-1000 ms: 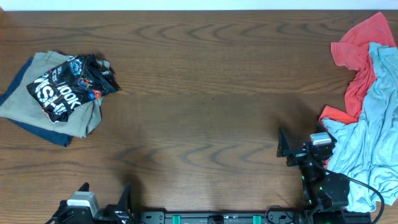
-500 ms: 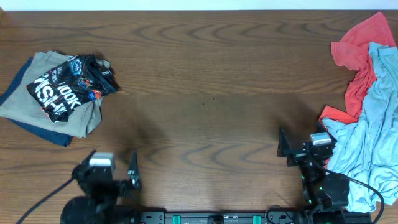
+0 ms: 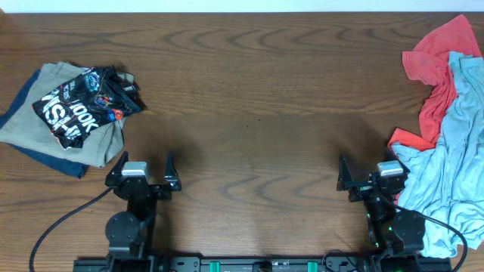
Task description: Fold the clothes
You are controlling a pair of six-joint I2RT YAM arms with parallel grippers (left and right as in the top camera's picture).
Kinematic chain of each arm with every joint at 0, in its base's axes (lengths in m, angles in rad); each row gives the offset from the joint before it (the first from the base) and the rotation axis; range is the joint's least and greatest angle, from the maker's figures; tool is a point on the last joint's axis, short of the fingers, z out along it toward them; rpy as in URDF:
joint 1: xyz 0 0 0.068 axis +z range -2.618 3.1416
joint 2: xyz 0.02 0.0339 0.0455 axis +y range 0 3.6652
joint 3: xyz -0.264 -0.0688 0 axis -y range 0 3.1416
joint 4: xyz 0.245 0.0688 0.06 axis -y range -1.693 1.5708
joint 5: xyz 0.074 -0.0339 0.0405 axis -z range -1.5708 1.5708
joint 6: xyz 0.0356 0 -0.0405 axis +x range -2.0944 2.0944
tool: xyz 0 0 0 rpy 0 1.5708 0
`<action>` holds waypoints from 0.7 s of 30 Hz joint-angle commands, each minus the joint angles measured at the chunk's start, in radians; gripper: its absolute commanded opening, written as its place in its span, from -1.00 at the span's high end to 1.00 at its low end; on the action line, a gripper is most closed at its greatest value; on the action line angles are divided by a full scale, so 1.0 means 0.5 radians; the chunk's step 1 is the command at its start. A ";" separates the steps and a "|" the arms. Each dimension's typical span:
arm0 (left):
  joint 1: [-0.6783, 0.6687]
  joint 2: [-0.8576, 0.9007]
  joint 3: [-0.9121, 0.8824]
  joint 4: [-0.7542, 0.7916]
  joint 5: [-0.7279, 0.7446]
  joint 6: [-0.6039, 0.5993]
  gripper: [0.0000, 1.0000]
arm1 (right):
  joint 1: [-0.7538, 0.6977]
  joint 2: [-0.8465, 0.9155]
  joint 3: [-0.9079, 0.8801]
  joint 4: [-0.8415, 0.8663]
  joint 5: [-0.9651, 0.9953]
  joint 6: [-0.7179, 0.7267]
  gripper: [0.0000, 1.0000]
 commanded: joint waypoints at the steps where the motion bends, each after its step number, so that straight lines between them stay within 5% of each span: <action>1: 0.008 -0.017 -0.064 0.037 -0.108 -0.041 -0.95 | 0.020 -0.012 -0.002 -0.008 0.008 -0.031 -0.99; 5: 0.008 -0.018 -0.063 -0.166 -0.183 -0.047 -0.95 | 0.020 -0.012 -0.002 -0.008 0.008 -0.031 -0.98; 21: 0.008 -0.014 -0.063 -0.146 -0.168 -0.041 -0.96 | 0.020 -0.012 -0.002 -0.008 0.008 -0.031 -0.98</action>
